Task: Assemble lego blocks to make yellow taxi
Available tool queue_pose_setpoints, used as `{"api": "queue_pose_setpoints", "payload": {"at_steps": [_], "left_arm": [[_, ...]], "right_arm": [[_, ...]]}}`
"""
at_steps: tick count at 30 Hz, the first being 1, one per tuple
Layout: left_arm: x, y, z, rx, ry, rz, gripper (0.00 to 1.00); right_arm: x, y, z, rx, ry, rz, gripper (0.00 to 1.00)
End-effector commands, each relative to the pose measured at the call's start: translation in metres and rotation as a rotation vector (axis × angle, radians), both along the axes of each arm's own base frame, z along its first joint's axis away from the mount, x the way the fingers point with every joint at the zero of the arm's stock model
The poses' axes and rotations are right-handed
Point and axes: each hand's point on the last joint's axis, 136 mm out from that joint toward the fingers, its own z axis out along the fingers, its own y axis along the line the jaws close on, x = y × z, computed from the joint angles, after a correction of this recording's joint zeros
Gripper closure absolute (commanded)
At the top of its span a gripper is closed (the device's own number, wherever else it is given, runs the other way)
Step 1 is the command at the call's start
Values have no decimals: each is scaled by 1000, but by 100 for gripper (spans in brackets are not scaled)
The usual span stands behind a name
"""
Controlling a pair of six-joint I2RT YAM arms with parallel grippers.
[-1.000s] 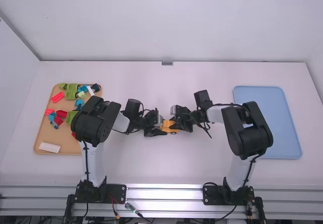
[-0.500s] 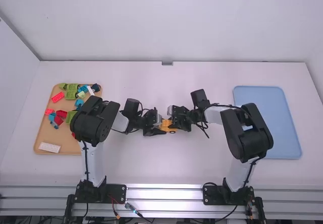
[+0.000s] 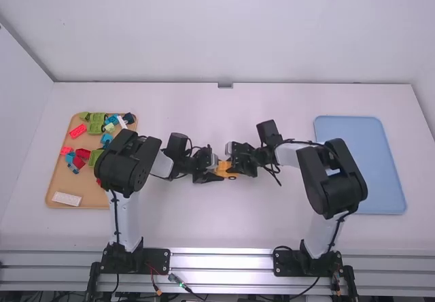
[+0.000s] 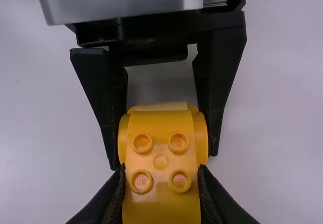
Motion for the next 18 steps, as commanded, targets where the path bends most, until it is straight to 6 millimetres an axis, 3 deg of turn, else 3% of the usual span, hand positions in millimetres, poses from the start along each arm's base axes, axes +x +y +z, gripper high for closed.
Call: {"api": "queue_pose_setpoints", "payload": {"at_steps": [1, 8, 18], "left_arm": [[-15, -6, -15, 44, 58, -1, 87], [-14, -5, -15, 42, 58, 2, 86], [-15, -6, -15, 43, 59, -1, 85]], "right_arm": [[-18, -12, -60, -234, 73, -28, 84], [-14, -7, -52, -210, 88, -20, 83], [-14, -5, -51, -207, 90, -16, 70]]}}
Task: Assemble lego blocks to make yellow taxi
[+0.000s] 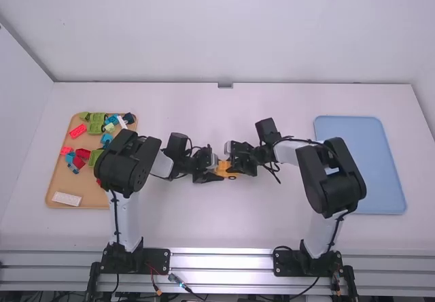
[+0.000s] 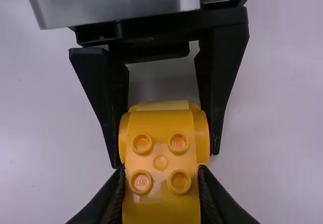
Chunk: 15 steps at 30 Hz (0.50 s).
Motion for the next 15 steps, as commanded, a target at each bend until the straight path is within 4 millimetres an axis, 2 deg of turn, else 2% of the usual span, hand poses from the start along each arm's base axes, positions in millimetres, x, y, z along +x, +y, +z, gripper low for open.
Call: {"api": "queue_pose_setpoints", "payload": {"at_steps": [1, 9, 11, 13, 15], "left_arm": [[-15, -6, -15, 42, 59, -5, 85], [-16, -7, -15, 42, 59, -5, 85], [-16, -7, -15, 41, 59, -6, 85], [-16, -7, -16, 42, 60, -5, 85], [-16, -7, -15, 41, 60, -5, 85]], "right_arm": [[-16, -6, -52, -188, 73, -24, 70], [-16, -6, -51, -180, 78, -23, 68], [-16, -5, -50, -175, 79, -22, 66], [-16, -5, -49, -174, 77, -23, 59], [-16, -5, -47, -173, 77, -22, 58]]}}
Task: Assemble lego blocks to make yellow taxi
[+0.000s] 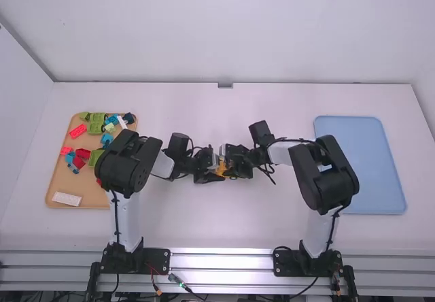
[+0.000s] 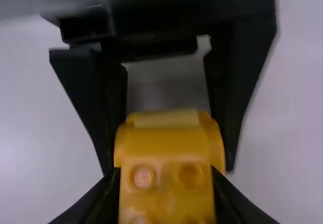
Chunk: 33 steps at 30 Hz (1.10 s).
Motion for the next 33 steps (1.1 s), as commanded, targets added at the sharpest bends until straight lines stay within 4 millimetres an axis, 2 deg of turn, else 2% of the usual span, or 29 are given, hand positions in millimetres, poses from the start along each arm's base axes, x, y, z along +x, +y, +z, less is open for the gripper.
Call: {"api": "queue_pose_setpoints", "payload": {"at_steps": [1, 2, 4, 9, 12, 20, 21, 23, 24, 25, 26, 27, 33], "left_arm": [[-14, -3, -15, 38, 55, -1, 85], [-13, -2, -15, 38, 55, 1, 85], [-15, -4, -15, 38, 55, -5, 85], [-14, -3, -15, 38, 55, -2, 85], [-14, -4, -15, 38, 55, -4, 85], [-15, -4, -15, 38, 55, -4, 81], [-15, -4, -15, 38, 55, -5, 78], [-13, -2, -15, 36, 55, 0, 60], [-13, -3, -15, 36, 55, 0, 48], [-14, -4, -15, 37, 56, -3, 25], [-14, -4, -15, 37, 62, 0, 10], [-14, -4, -15, 36, 65, 1, 1], [-7, -3, -5, 21, 109, 40, 1]], "right_arm": [[-10, -14, -30, -123, 56, -35, 57], [-10, -14, -29, -122, 55, -35, 56], [-8, -14, -25, -119, 47, -37, 45], [-3, -13, -9, -64, 34, -43, 36], [3, -15, 11, 10, 15, -43, 22], [18, -28, 42, 133, -18, -67, 9], [18, -29, 44, 152, -17, -67, 4], [15, -33, 47, 193, -12, -61, 1], [12, -34, 48, 216, -15, -52, 1], [7, -36, 49, 246, -20, -33, 1], [4, -37, 49, 262, -26, -21, 1], [-1, -38, 49, 282, -37, -5, 1], [-2, -37, 38, 304, -46, -71, 1]]}}
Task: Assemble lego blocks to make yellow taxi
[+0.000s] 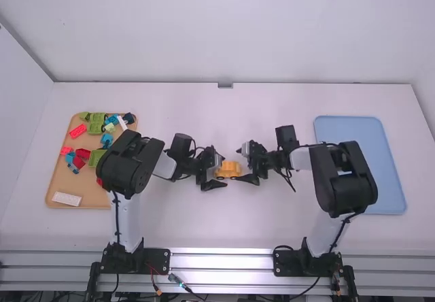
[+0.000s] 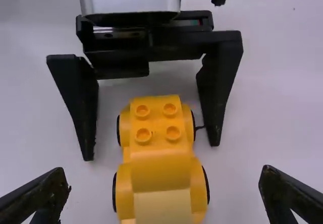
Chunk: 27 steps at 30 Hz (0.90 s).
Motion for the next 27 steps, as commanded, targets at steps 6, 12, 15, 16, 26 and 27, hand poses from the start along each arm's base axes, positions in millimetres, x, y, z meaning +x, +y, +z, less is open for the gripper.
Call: {"api": "queue_pose_setpoints", "payload": {"at_steps": [6, 12, 15, 16, 26, 27], "left_arm": [[0, 8, 15, 72, -5, 34, 1], [3, 20, 39, 102, -41, 55, 1], [0, 26, 51, 103, -54, 46, 1], [0, 26, 52, 103, -54, 45, 1], [3, 42, 65, 109, -60, 82, 1], [4, 44, 65, 109, -59, 86, 1]], "right_arm": [[-8, 15, -11, -16, 10, -79, 1], [-9, 20, -16, -47, -9, -83, 1], [-6, 19, -15, -47, -11, -87, 1], [-6, 19, -15, -47, -10, -88, 1], [-1, 32, -34, 18, 37, -1, 1], [0, 31, -34, 15, 30, -3, 1]]}}
